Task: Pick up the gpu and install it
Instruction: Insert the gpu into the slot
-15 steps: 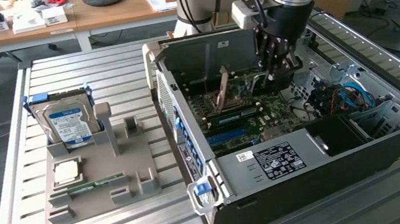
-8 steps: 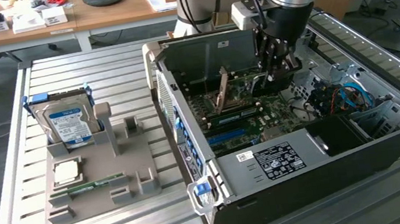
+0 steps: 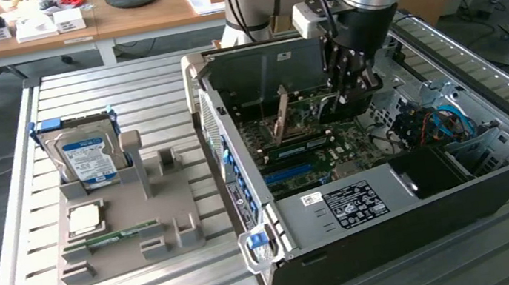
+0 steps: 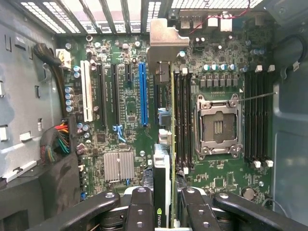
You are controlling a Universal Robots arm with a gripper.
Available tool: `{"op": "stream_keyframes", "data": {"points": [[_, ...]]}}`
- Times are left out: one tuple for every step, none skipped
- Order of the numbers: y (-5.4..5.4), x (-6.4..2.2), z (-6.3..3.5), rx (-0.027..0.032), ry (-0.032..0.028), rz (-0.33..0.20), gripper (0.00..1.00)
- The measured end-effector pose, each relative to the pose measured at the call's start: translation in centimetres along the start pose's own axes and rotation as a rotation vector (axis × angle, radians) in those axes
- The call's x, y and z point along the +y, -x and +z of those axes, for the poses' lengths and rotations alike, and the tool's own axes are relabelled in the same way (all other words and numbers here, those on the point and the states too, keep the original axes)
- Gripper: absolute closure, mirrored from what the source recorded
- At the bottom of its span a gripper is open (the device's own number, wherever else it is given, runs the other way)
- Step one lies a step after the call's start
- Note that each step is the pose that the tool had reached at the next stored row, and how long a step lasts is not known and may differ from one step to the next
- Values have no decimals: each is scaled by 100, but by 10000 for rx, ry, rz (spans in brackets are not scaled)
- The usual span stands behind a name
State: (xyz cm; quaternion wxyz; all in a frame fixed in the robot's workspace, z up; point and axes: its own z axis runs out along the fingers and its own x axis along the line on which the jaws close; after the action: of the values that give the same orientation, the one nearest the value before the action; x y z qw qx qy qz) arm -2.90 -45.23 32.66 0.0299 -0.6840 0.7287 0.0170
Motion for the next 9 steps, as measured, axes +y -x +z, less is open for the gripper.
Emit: {"op": "stream_keyframes", "data": {"points": [[-1,14,-1,1,-7,0,73],[-2,27,-2,2,-11,0,73],[-2,38,-1,0,-16,-1,73],[-3,49,-1,-1,-19,-1,73],[-4,54,2,-2,-22,0,73],[-5,57,8,-1,-23,-1,73],[-8,58,16,0,-23,-2,73],[-12,59,23,1,-23,-3,73],[-18,60,29,2,-23,-2,73]]}}
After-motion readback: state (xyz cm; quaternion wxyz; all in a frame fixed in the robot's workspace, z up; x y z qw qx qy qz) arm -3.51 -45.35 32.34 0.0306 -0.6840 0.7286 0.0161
